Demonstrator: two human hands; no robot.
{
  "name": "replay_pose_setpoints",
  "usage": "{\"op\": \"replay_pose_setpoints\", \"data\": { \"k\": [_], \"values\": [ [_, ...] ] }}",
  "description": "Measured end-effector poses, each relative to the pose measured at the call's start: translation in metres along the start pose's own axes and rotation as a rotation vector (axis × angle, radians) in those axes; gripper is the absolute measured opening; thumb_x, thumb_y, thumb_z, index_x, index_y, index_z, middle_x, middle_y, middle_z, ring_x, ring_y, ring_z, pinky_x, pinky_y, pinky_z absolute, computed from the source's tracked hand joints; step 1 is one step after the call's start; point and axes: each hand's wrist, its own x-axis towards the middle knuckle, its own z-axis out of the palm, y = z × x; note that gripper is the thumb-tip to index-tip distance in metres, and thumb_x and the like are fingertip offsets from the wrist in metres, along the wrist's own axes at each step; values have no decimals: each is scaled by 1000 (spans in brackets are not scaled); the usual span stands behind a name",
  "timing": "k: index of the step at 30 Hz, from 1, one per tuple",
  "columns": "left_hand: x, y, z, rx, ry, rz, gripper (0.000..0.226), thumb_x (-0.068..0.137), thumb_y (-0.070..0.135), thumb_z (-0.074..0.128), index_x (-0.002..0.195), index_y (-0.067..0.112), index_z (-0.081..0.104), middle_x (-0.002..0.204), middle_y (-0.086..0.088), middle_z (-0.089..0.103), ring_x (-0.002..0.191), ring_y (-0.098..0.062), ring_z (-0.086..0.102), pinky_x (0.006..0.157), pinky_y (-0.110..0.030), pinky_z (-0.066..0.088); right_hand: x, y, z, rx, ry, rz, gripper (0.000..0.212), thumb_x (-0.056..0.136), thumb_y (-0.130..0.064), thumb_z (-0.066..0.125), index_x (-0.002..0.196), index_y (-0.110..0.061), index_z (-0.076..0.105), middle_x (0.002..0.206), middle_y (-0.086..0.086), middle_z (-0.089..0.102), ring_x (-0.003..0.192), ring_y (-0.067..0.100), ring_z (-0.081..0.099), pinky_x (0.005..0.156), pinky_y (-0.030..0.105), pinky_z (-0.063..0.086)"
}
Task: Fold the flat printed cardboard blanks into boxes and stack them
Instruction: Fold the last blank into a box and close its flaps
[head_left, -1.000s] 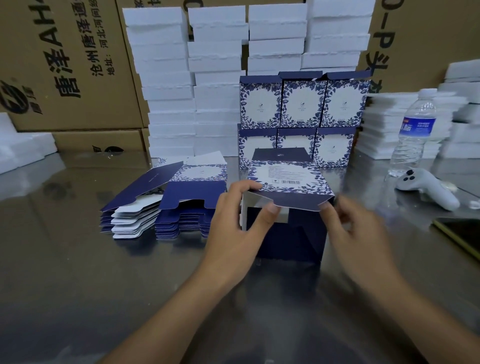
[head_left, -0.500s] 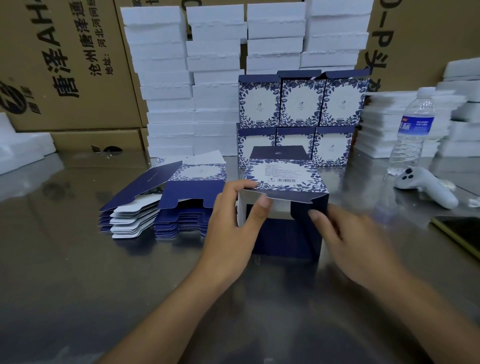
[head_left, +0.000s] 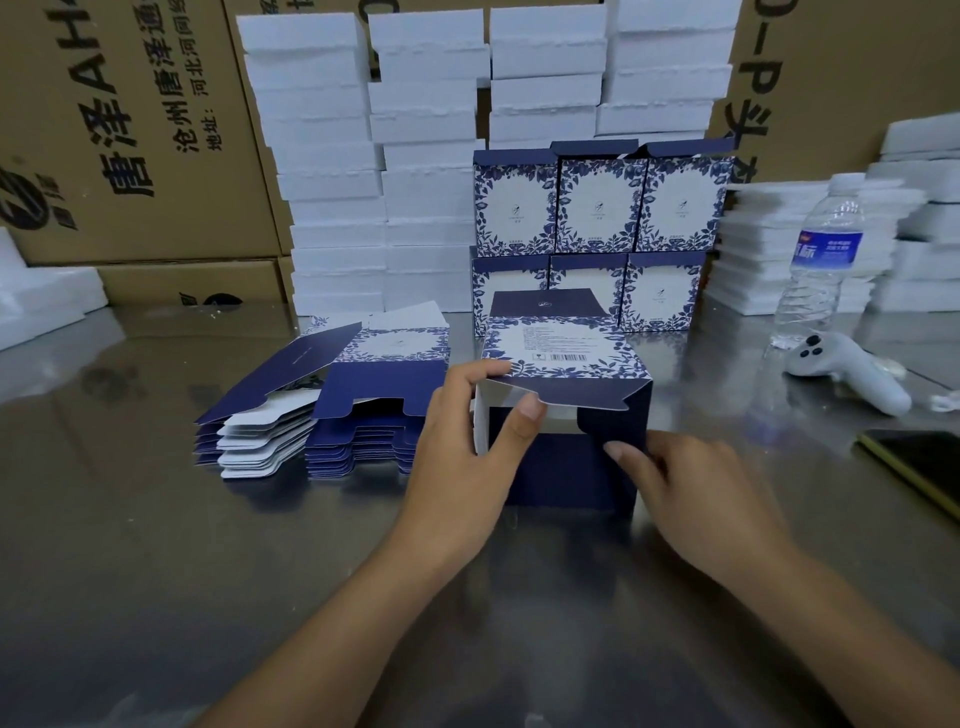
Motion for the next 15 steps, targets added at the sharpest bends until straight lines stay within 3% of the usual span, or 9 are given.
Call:
{"op": "replay_pose_setpoints", "data": {
  "k": [4, 7, 9, 15],
  "values": [
    [-1, 0, 1, 23, -7, 6, 51, 62, 77, 44, 108, 53, 45, 116, 32, 46, 104, 27, 38, 80, -5, 34, 2, -1, 0, -32, 20, 11, 42, 94, -53, 38, 64, -24, 44, 61, -5, 42, 82, 32, 61, 51, 34, 26],
    [0, 1, 0, 20, -2, 3, 51, 63, 76, 44, 108, 52, 45, 114, 34, 46, 102, 29, 38, 77, 0, 33, 2, -1, -1, -39, 3, 15, 47, 92, -56, 38, 63, -19, 44, 58, -6, 43, 70, 29, 56, 49, 33, 27],
    [0, 1, -1, 12, 3, -4, 49, 65, 75, 44, 108, 52, 46, 112, 34, 47, 102, 26, 41, 78, -6, 33, 2, 0, -2, -21, -15, 22, 52, 91, -57, 40, 58, -17, 40, 57, -6, 45, 63, 26, 48, 49, 32, 30],
    [1, 2, -1, 27, 7, -11, 48, 65, 77, 44, 106, 52, 46, 109, 36, 47, 102, 25, 41, 79, -11, 33, 0, 4, 5, -98, -150, 12, 39, 95, -53, 38, 77, -22, 54, 81, -1, 60, 86, 26, 61, 59, 30, 38]
  ]
}}
